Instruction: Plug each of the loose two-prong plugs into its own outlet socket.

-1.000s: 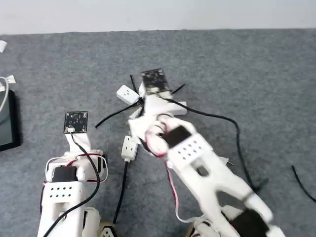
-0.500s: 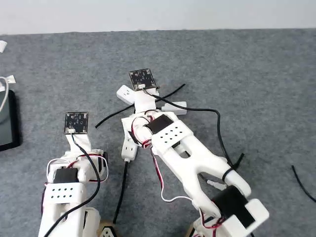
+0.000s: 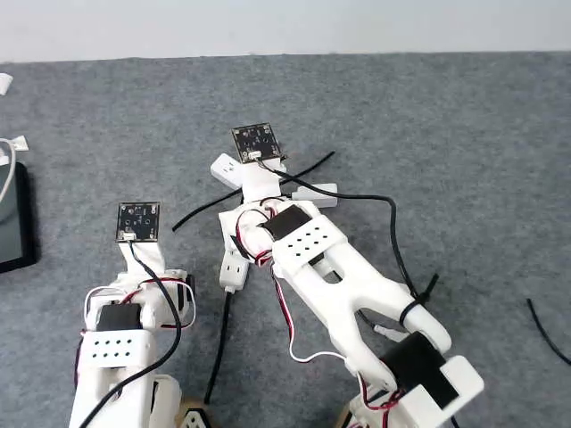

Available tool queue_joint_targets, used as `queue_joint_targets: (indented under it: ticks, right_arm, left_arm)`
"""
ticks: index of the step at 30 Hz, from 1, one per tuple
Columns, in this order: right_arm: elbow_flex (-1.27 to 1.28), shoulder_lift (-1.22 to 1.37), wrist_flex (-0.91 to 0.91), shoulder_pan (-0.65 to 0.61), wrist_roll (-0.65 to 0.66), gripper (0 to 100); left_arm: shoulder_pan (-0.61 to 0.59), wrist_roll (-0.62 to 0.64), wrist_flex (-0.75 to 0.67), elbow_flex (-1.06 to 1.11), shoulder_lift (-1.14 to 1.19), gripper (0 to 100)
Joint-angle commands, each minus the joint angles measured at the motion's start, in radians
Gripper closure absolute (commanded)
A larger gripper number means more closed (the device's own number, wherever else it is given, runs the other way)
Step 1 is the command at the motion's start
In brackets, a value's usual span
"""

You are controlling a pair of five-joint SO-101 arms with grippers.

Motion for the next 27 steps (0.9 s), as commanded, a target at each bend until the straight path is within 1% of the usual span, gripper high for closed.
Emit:
queue_joint_targets:
  ticks: [1,10,12,18,24,27]
  right_arm:
    - [-0.025,-0.01,0.03,-0.001,-0.021,99.1]
    - [-0.02,-0.001,0.031,0.013,-0.031,99.1]
    - [-0.02,0.013,0.031,0.015,-0.049,99.1]
    - [-0.028,0.062,-0.001,0.016,-0.051,99.0]
    - [-0.028,0.061,-0.005,0.062,-0.071,99.0]
    - [-0.023,0.038,-0.005,0.062,-0.071,99.0]
  left_arm:
    - [-0.005,-0.006,-0.031,-0.005,-0.02,89]
    - [-0.005,-0.006,-0.031,-0.005,-0.02,89]
    - [-0.005,-0.006,-0.031,-0.005,-0.02,89]
    - [-0.005,-0.006,-0.031,-0.004,-0.02,89]
    - [-0.005,-0.006,-0.031,-0.004,-0.02,89]
    - [-0.005,-0.006,-0.029,-0.004,-0.02,89]
